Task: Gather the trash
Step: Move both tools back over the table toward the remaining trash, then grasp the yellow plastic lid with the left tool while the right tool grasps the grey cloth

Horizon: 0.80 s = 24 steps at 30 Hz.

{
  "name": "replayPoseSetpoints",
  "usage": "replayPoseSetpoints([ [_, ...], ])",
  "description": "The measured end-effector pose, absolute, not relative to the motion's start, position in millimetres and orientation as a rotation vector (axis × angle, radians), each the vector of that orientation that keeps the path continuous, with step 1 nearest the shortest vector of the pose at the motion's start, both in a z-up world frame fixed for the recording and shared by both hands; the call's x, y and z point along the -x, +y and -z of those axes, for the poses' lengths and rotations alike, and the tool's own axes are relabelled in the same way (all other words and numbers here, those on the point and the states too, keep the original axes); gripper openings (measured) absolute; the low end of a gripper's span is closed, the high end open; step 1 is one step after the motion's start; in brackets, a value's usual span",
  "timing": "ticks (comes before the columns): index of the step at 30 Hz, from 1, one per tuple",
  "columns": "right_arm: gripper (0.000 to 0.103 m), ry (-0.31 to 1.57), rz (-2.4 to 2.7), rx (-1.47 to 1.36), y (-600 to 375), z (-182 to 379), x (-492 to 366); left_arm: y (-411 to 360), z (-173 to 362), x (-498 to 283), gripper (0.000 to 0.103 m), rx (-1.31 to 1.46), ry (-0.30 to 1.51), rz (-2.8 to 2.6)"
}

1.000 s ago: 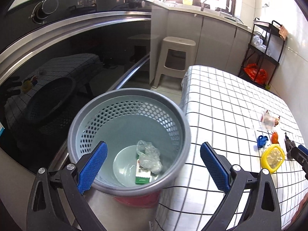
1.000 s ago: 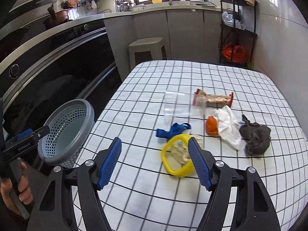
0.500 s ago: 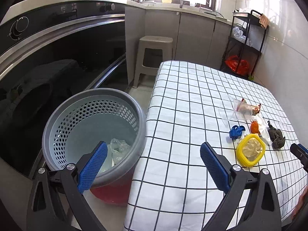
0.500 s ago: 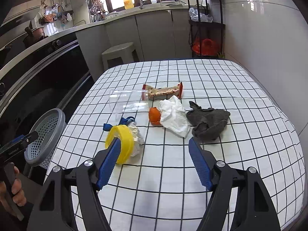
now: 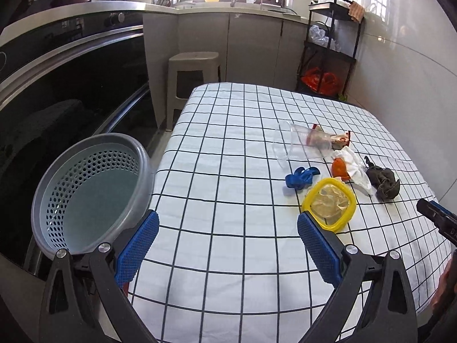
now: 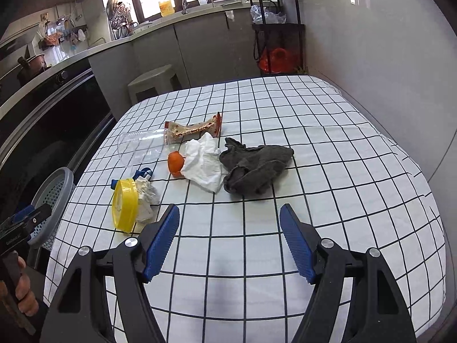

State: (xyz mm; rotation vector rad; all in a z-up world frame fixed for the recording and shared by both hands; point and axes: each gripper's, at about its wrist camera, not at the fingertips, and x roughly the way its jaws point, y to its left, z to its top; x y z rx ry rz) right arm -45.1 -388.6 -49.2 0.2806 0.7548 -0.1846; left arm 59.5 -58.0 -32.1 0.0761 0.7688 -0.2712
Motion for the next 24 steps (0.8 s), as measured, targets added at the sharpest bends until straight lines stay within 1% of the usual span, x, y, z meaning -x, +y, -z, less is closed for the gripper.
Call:
replayPoseSetpoints([
  [7, 0.070, 0.774, 0.192, -0.308, -405, 59, 44, -98, 40, -55, 0.095, -0.119, 0.791, 0.338],
  [16, 0.070, 0.759, 0.169, -0.337, -418, 53, 36, -138, 51, -65, 0.095, -0.178, 0.792, 0.409],
  [24, 0.070, 0.764, 0.138, -0.386, -423, 54, 31, -158, 68, -76, 0.095, -0.207, 0.804, 0.487],
])
